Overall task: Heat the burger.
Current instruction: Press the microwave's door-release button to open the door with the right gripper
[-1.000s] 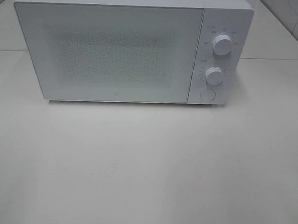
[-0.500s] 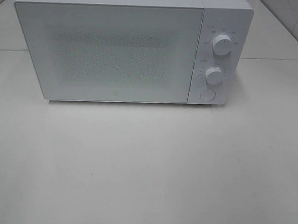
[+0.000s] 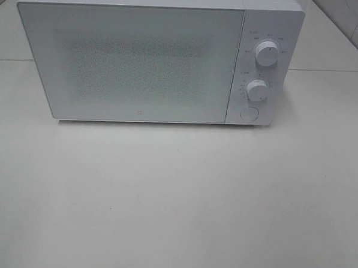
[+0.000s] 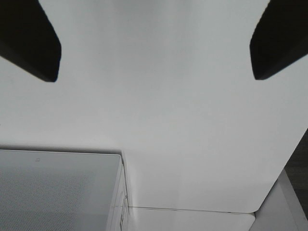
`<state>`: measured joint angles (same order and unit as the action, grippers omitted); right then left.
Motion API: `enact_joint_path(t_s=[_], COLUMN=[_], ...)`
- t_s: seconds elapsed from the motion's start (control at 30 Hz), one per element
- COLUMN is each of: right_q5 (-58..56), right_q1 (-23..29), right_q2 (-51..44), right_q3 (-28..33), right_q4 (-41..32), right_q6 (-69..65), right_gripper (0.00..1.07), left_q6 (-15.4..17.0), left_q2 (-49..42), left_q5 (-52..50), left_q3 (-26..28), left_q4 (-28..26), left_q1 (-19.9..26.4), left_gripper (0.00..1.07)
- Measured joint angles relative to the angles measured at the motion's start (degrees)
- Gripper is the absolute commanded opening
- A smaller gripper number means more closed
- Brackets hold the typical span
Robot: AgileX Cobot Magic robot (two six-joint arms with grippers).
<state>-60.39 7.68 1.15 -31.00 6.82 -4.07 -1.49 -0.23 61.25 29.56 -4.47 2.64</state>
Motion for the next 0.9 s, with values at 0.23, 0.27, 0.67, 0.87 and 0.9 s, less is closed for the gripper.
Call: enact_joint_path(t_s=[0.23,0.27,0.67,0.87,0.9], right_q5=[3.90,4.35,4.58,4.58,4.58], right_q1=[-5.67,-5.84,-6.19,-6.19,-6.19], right_q2=[-1.43,-1.43,-1.43,-1.43,-1.43], right_q3=[2.58,2.81,2.81,2.81,2.81], right_q4=[-0.69,-0.86,-0.97,-0.97,-0.97], right_q6=[1.03,1.09,1.32,1.38,1.38], right_gripper=[0.76,0.76,0.76,0.76,0.76], left_q6=[0.00,0.00,0.00,0.00,0.00], left_q2=[0.00,0.00,0.00,0.00,0.00], left_q5=[0.00,0.00,0.00,0.00,0.00], left_q3=[0.00,0.00,0.00,0.00,0.00], left_q4=[0.00,0.00,0.00,0.00,0.00], left_q1=[0.00,0.00,0.00,0.00,0.00], left_gripper=[1.00,1.00,1.00,1.00,1.00])
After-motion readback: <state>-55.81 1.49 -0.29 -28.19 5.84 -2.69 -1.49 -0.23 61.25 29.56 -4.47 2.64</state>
